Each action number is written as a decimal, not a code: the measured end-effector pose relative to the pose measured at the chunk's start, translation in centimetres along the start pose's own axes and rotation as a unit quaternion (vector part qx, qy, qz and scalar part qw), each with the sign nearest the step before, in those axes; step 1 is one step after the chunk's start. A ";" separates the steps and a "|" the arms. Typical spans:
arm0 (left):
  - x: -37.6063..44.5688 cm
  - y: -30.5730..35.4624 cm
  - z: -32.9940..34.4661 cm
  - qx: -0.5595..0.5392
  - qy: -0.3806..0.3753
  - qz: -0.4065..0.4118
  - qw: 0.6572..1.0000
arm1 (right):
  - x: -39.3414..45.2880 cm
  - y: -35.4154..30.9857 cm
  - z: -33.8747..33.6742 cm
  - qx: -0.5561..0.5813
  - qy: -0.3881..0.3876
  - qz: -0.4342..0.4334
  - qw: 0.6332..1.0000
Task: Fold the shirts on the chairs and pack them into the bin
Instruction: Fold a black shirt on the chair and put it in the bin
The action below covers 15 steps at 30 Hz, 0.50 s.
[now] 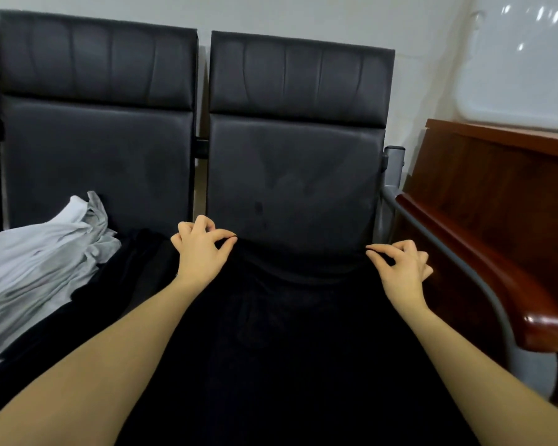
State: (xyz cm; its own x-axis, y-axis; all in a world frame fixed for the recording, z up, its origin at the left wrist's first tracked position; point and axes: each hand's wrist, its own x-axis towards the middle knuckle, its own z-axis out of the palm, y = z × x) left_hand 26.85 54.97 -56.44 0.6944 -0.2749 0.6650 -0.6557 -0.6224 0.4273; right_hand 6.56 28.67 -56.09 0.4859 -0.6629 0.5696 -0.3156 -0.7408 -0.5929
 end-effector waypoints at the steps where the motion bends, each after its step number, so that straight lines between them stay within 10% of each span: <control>1: -0.6 0.2 -0.9 -0.005 0.003 -0.004 1.000 | -0.8 -0.3 -0.8 0.008 0.000 0.003 1.000; 15: -12.0 1.1 -9.9 0.022 -0.004 -0.014 1.000 | -12.8 -2.4 -10.1 0.042 -0.072 0.002 0.997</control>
State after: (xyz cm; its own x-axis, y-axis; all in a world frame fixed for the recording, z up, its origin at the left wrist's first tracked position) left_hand 14.88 64.81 -57.86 0.7150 -0.2625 0.6480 -0.6220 -0.6621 0.4180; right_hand -7.14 37.82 -56.25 0.5977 -0.6398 0.4830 -0.2518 -0.7219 -0.6446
